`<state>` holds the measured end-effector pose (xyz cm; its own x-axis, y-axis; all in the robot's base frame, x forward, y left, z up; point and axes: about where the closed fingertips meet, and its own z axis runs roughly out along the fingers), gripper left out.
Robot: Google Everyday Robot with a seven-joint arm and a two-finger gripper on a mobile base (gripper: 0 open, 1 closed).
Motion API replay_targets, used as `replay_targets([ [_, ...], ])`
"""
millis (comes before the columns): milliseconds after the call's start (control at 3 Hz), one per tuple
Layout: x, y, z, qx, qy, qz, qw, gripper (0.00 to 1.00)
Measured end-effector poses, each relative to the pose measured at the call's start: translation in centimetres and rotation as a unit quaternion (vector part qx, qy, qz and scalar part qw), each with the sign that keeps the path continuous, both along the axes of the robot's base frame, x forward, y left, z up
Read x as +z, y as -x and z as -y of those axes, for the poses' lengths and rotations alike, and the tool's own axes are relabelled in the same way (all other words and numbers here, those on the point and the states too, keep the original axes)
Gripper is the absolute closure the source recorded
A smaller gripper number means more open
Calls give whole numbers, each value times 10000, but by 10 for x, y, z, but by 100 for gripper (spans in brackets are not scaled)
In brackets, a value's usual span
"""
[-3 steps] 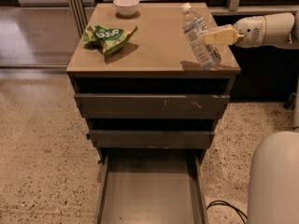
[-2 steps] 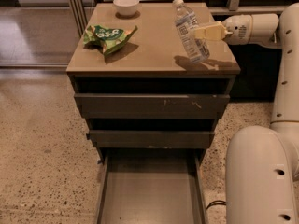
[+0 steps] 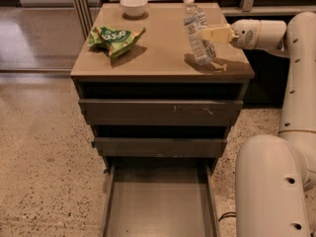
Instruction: Pick blue plastic bottle from bottom drawer and place on counter
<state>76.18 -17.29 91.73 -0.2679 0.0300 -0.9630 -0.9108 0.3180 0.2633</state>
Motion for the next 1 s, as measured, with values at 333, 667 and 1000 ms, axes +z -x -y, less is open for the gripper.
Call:
replay_targets([
  [333,-11,-23,-3,-250,-227,81,9994,100],
  [667,-11,-23,-3,-250,-227,81,9994,100],
  [1000,-13,-34,1,-434,-421,9,9982,100],
])
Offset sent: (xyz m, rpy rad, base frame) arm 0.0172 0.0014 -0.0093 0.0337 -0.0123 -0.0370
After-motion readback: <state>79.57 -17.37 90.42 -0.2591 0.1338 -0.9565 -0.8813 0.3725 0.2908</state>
